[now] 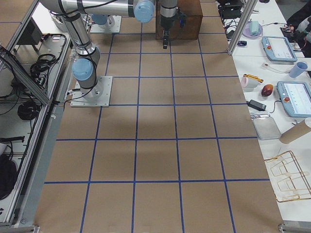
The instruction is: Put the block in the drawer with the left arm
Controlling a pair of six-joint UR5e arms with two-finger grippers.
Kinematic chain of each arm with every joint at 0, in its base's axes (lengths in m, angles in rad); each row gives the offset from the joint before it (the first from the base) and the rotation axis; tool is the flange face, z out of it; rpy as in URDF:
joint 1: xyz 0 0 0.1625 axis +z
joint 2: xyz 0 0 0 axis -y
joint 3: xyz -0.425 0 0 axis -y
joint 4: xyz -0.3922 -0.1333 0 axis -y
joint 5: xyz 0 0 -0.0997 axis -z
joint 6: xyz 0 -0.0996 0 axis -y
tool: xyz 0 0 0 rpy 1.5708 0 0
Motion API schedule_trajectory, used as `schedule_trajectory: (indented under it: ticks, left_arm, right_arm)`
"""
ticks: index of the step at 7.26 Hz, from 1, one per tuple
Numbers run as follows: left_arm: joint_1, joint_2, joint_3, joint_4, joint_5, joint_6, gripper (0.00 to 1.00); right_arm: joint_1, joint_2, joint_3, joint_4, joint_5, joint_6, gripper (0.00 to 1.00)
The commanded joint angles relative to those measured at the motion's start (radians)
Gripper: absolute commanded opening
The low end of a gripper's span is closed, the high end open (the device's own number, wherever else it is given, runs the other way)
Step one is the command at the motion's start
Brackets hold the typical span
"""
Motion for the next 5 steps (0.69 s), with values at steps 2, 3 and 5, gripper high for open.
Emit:
schedule_trajectory:
  ticks: [2, 3, 5]
  left_arm:
    - [0.024, 0.0, 0.0, -0.001, -0.002, 0.002, 1.0]
    - [0.023, 0.0, -0.002, -0.002, -0.002, 0.002, 1.0]
    - [0.032, 0.0, 0.002, -0.001, -0.008, 0.007, 1.0]
  right_arm:
    - [0.0, 0.0, 0.0, 0.0, 0.0, 0.0, 1.0]
    - [0.0, 0.0, 0.0, 0.0, 0.0, 0.0, 1.0]
    - [0.0, 0.0, 0.0, 0.0, 0.0, 0.0, 1.0]
